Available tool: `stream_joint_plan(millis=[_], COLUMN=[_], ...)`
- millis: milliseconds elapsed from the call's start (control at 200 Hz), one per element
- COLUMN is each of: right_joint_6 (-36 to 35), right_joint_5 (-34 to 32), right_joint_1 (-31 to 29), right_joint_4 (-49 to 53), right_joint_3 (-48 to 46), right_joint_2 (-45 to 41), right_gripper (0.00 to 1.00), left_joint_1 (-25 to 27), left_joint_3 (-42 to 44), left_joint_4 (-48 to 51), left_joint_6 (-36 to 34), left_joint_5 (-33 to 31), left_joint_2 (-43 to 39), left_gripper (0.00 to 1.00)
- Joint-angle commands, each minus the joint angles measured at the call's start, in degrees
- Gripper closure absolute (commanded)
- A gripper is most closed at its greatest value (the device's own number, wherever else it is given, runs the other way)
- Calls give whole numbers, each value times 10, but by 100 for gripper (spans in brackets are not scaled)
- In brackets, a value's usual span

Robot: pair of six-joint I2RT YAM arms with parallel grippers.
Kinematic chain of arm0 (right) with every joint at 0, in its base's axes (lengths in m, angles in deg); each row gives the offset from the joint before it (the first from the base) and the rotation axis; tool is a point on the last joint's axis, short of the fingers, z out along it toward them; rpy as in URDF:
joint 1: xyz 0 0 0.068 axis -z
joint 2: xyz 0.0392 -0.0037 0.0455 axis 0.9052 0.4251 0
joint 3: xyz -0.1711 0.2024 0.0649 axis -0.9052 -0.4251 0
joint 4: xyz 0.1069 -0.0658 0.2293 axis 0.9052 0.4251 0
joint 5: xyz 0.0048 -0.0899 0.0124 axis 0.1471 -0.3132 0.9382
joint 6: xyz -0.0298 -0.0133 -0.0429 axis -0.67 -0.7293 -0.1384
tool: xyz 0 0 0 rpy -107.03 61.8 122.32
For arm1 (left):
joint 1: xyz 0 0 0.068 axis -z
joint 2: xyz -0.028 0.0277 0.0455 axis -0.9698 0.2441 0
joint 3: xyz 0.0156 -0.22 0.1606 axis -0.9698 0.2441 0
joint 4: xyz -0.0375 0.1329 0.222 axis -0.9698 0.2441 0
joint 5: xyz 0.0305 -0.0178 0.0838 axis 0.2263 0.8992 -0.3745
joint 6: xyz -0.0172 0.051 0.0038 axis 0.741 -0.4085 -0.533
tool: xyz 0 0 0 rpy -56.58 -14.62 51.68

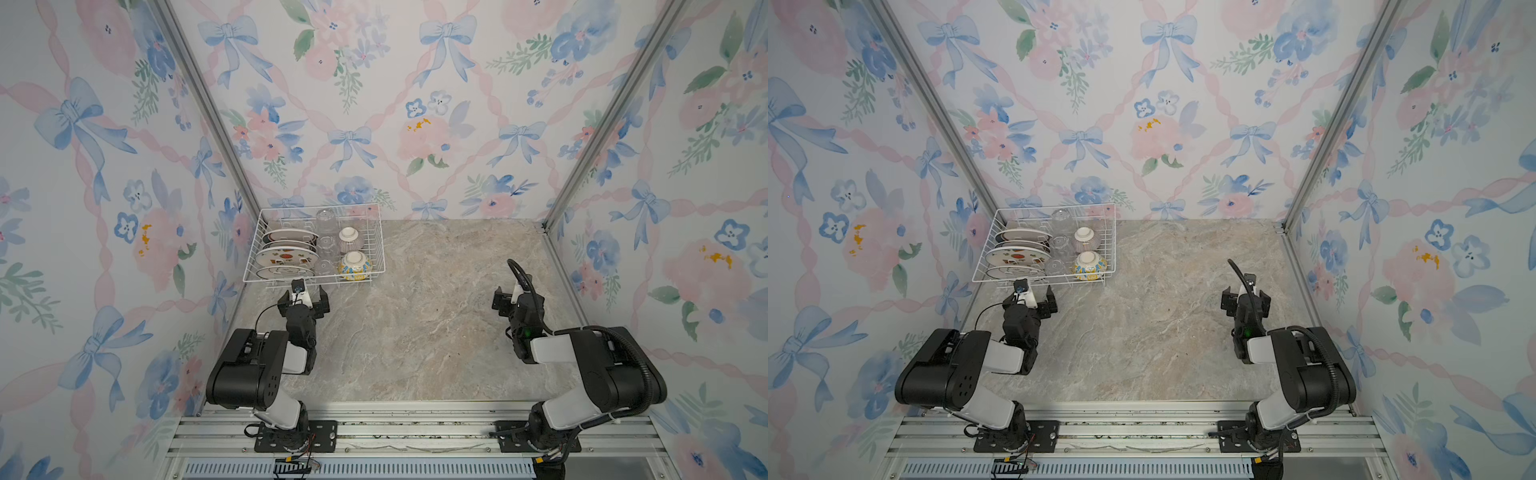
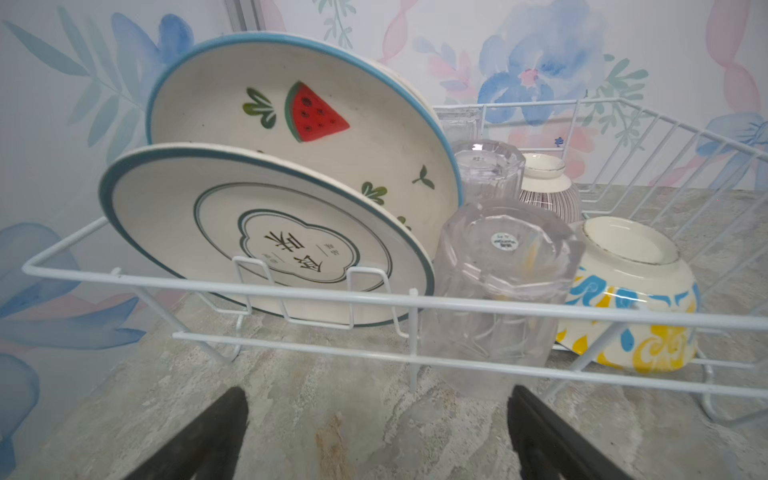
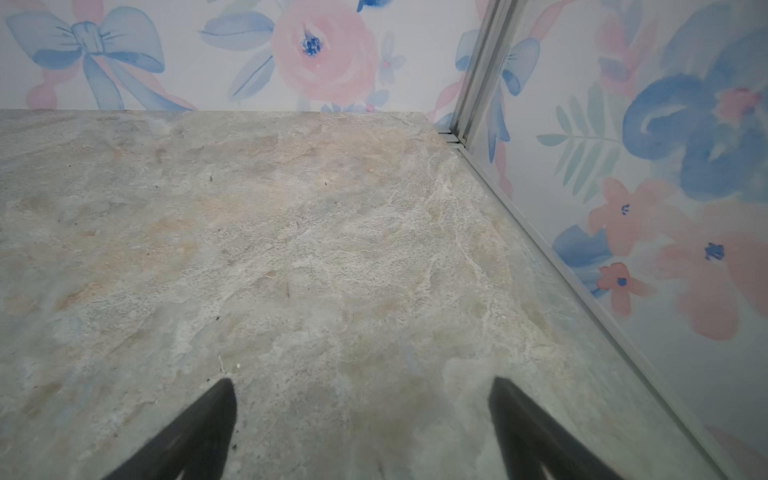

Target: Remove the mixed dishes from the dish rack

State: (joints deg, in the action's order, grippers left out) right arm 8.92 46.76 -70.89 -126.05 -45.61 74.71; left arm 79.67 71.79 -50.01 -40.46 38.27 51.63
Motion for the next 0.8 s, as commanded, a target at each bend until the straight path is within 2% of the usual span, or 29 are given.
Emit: stream_joint_plan(millis=[0,675,795], right_joint_6=[7,8,11], right_joint_5=[6,8,67], right_joint_1=[5,6,27], right_joint_4=[-3,1,12], right_joint_3=[11,13,16], right_joint_2=[0,0,-4], right_gripper=[3,3,3], left_joint_1=[3,0,-4], left_joint_3=[4,2,4], left_joint_4=[-4,-3,-3], left_joint_6=[-5,-5,-3], left_joint_5=[6,14,21], left_joint_2=[7,8,7], left_gripper=[2,2,2])
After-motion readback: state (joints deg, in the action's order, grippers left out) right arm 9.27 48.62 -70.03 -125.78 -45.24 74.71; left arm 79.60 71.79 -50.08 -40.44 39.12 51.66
